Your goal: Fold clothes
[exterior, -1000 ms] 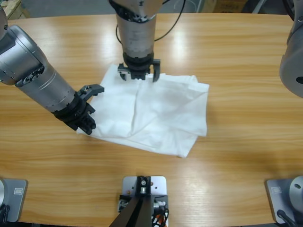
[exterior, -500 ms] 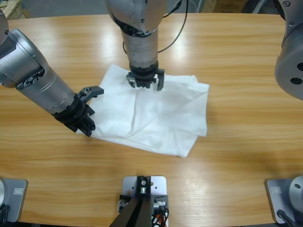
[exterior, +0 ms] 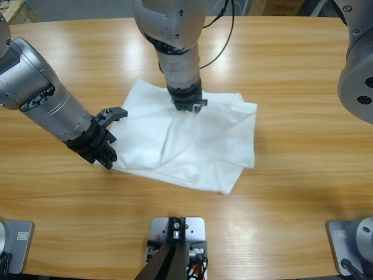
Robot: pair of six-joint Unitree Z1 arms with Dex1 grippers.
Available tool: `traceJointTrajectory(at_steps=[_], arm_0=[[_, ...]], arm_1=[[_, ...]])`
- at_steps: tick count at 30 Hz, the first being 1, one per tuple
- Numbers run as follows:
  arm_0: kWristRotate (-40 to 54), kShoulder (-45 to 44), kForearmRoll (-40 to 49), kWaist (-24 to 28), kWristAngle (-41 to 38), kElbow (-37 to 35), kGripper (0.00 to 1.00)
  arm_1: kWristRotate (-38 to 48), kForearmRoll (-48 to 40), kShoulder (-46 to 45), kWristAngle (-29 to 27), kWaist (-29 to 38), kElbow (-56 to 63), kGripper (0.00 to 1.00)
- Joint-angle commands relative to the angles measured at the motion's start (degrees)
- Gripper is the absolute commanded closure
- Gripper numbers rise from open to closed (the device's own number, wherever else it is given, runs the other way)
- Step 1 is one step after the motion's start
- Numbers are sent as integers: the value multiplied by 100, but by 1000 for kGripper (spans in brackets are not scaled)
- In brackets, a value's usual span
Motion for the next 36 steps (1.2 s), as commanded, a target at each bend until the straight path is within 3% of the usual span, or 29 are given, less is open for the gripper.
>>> traceJointTrajectory(at_steps=[1,9,18,20,22,23,24,28,31,32,33,34,36], arm_0=[[-70,204,-76,-68,82,126,1000],[-152,227,-113,-68,95,175,1000],[-209,162,-180,-68,95,297,1000],[-209,160,-185,-68,95,305,1000],[-216,167,-201,-68,93,328,1000],[-218,169,-215,-68,91,330,1000],[-223,169,-231,-68,88,333,1000],[-247,178,-247,-68,86,337,1000],[-253,155,-243,-68,79,367,1000],[-253,141,-243,-68,72,376,1000],[-253,120,-243,-68,63,383,1000],[-253,91,-243,-68,60,383,1000],[-253,-5,-243,-68,53,365,1000]], arm_1=[[-124,568,-6,-294,144,295,1000],[579,568,-1289,-164,689,1532,1000],[1101,559,-1915,110,1016,3372,988],[1135,550,-2005,212,1031,3655,531],[1135,542,-2159,272,1081,3763,168],[1133,542,-2221,328,1100,3766,28],[1105,542,-2275,372,1107,3747,0],[880,540,-2423,10,1119,3485,0],[629,542,-2590,-576,1119,3379,8],[514,487,-2729,-783,1102,3394,305],[275,371,-2861,-911,1005,3413,700],[-208,104,-2994,-903,863,3490,946],[-1078,-664,-3476,-744,555,3949,1000]])
